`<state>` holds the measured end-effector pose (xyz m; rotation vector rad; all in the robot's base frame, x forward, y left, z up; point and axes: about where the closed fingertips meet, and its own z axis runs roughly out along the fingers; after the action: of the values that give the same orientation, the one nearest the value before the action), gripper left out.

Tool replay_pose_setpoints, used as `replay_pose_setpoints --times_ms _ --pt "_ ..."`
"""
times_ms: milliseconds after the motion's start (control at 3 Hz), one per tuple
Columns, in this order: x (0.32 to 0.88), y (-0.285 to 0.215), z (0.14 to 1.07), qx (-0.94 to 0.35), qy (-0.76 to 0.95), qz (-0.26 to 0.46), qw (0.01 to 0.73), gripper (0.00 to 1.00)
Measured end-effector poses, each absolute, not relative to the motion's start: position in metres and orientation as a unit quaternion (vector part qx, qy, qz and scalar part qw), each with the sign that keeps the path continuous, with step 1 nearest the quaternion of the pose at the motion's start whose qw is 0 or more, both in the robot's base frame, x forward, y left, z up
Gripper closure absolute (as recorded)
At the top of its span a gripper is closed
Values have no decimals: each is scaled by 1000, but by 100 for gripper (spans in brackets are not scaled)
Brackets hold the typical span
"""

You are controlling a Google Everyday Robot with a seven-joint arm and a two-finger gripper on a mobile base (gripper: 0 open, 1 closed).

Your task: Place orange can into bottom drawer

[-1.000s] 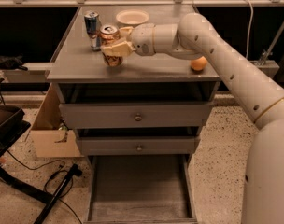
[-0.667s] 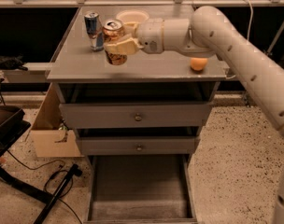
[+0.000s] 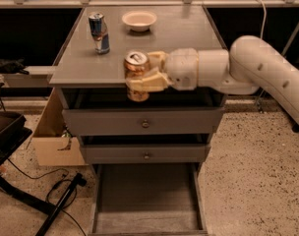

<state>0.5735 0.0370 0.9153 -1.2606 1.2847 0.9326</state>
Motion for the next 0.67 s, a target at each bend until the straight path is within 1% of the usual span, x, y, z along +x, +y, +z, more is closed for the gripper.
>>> replay_pose_setpoints --times_ms 333,667 --pt "538 11 855 -531 559 361 525 100" --pt "520 -10 734 -494 617 340 509 100"
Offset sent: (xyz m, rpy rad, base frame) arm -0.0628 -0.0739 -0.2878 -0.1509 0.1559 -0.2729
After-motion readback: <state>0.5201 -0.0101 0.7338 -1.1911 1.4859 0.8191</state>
